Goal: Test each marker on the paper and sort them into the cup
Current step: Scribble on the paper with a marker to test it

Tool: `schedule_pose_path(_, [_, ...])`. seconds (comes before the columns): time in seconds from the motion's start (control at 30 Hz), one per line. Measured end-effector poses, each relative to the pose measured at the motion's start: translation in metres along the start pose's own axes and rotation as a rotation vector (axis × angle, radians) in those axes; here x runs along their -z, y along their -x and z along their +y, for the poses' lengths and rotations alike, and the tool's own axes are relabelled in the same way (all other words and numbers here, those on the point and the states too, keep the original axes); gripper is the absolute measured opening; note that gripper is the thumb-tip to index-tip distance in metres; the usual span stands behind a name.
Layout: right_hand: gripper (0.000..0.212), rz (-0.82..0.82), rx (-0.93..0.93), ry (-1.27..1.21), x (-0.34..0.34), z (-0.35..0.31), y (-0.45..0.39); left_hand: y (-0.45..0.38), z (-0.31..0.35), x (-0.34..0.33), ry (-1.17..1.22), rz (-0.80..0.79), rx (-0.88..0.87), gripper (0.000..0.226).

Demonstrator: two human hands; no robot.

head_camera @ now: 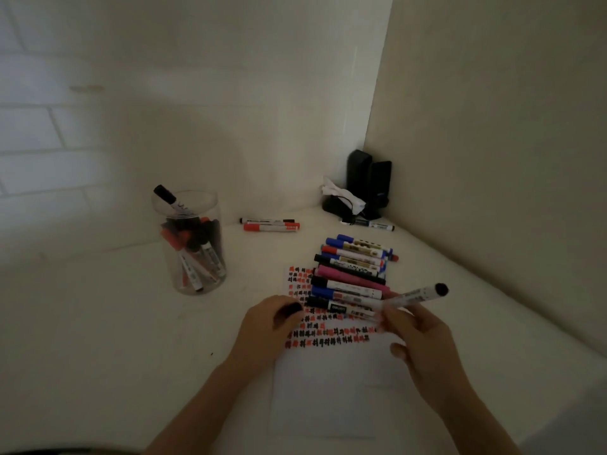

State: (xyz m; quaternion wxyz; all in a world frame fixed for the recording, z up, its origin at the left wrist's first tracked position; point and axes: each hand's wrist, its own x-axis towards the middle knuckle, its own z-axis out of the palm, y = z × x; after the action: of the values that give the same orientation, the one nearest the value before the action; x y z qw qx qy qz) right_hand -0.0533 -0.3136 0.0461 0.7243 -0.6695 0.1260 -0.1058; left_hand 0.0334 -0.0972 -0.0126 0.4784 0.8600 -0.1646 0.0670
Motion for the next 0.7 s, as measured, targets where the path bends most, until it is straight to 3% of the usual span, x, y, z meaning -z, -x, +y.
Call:
schedule_pose_path(0.13, [0.022, 0.06, 0.114, 0.179, 0.008, 0.012, -0.017, 0.0, -0.008, -0.002, -0.054, 0.008, -0.025, 0.024])
schedule_pose_path(0.4, [0.012, 0.151, 0.18, 0.485, 0.022, 0.047, -0.034, -0.003, -0.009, -0.005, -0.101, 0.039, -0.055, 0.024])
schedule_pose_path(0.7, [0.01, 0.128, 0.16, 0.548, 0.03, 0.051, -0.033, -0.002, -0.007, -0.004, -0.098, 0.036, -0.035, 0.025])
